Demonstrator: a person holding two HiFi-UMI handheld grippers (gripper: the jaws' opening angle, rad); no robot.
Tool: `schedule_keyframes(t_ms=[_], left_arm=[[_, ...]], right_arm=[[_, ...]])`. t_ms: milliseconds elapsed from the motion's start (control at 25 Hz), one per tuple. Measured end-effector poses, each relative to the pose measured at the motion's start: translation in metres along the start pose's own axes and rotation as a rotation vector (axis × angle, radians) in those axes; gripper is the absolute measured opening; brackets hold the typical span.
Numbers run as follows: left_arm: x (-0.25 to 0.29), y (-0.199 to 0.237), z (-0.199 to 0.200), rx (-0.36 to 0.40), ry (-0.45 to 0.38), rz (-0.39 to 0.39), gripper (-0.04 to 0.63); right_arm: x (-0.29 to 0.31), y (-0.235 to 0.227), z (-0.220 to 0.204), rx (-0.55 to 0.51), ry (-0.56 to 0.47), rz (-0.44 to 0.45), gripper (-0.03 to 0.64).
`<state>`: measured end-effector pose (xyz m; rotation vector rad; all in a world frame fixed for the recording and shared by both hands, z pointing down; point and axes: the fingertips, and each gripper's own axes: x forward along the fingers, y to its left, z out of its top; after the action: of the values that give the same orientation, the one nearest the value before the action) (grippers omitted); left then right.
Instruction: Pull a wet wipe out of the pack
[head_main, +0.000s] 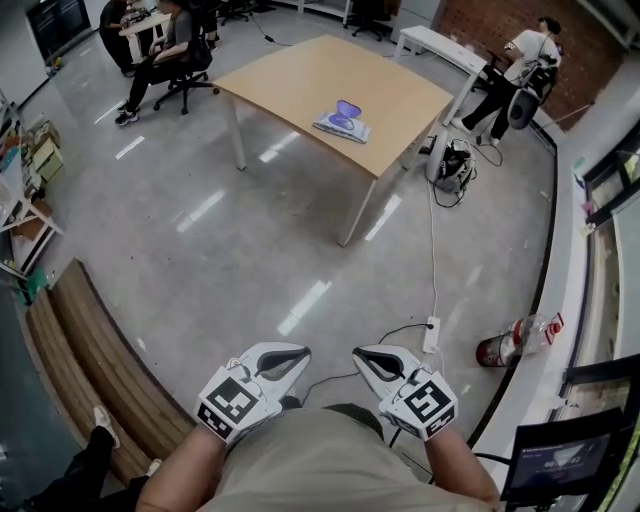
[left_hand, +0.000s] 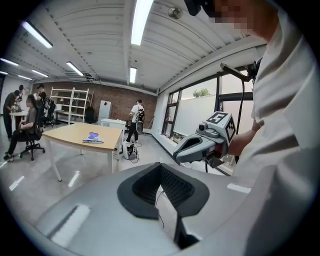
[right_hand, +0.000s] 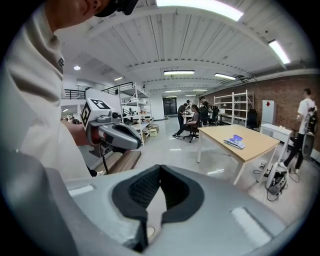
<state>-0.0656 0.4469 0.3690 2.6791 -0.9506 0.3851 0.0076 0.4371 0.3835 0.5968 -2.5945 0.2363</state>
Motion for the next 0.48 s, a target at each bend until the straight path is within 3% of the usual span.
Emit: schedule_keyframes(t_ms=[240,480], left_arm=[[-0.017,0.045,-0.016,-0.024,0.018,-0.02,0.005],[0.009,0.076,-0.011,-0.044,0.0,-0.041,0.005]], right_arm=[[0.048,0.0,0.027,-0.032,-0.009,-0.028,0.002],[0.066,-0.033,0.022,-0.019,0.045,-0.037,0.002]])
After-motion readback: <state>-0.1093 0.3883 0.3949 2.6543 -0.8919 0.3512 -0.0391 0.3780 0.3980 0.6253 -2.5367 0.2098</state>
